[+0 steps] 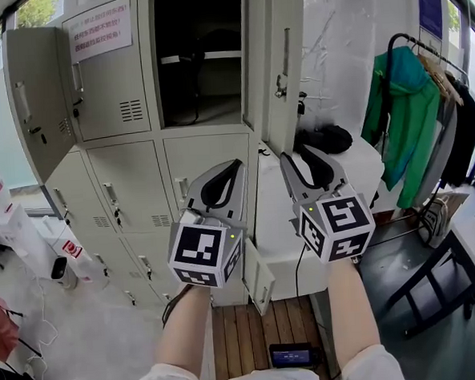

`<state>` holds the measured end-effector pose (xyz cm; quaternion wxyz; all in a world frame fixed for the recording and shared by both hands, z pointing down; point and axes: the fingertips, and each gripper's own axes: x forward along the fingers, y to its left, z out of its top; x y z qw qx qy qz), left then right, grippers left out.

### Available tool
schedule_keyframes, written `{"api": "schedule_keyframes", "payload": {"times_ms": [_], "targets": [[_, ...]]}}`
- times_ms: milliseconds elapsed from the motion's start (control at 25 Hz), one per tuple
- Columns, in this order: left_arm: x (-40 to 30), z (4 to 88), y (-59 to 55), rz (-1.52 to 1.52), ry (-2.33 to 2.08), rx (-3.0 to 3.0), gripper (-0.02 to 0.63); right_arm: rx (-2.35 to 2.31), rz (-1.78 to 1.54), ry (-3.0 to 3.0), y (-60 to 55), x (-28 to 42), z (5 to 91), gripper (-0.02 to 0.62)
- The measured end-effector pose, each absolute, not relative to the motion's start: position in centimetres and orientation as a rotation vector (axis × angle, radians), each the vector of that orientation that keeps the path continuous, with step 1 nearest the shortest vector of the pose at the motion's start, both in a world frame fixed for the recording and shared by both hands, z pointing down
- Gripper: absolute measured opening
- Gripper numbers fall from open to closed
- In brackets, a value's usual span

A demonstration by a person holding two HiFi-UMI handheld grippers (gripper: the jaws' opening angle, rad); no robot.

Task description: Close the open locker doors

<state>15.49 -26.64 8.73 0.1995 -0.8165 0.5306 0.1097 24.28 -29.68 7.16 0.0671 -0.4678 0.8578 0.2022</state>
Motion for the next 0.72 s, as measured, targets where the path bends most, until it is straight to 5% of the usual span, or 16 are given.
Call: {"api": "schedule_keyframes", "payload": {"times_ms": [720], "targets": [[12.9,9.6,-30.1,0.321,1.679,-2.161,0.028,-0.955,0.602,2.727,-30.6,21.7,7.7,0.114]]}}
